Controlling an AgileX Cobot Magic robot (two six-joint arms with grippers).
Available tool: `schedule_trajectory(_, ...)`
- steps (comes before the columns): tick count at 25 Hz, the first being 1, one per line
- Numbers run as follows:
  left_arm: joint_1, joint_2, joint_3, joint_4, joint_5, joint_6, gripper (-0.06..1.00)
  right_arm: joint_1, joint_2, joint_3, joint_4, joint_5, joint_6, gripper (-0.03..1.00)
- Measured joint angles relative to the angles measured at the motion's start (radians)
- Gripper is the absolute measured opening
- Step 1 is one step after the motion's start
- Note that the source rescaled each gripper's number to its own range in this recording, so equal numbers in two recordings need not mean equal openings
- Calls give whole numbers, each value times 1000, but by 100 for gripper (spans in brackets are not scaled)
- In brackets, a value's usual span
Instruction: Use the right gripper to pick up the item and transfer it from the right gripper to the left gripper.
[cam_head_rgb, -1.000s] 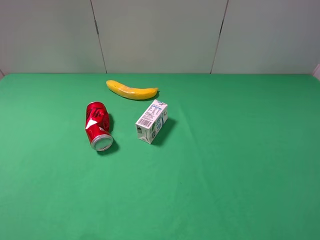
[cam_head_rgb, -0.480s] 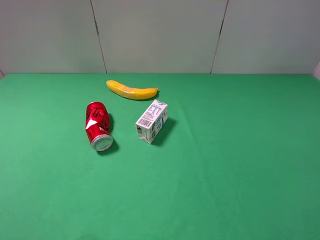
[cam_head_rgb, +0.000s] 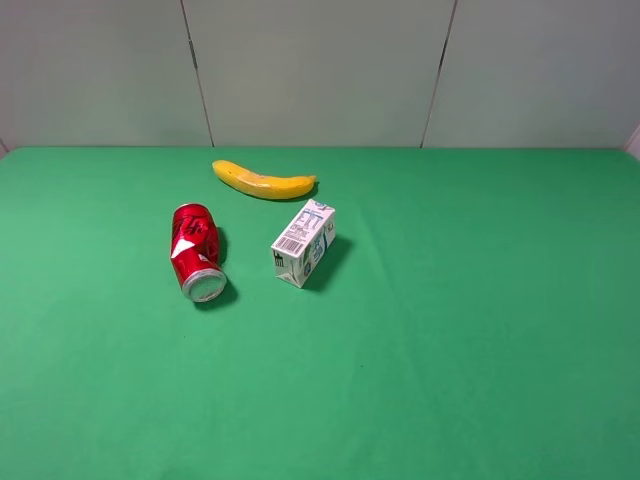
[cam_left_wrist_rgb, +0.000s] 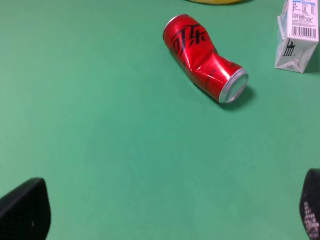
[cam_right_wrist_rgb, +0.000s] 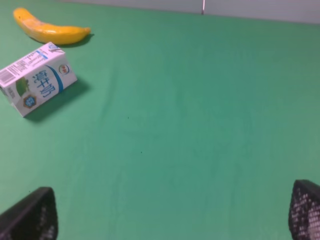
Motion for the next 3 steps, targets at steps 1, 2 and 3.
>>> schedule_trajectory(1,0,0,0,0,0,0,100,0,0,0,0,0,0,100)
schedule_trajectory(2,0,0,0,0,0,0,100,0,0,0,0,0,0,100)
schedule_trajectory(3,0,0,0,0,0,0,100,0,0,0,0,0,0,100)
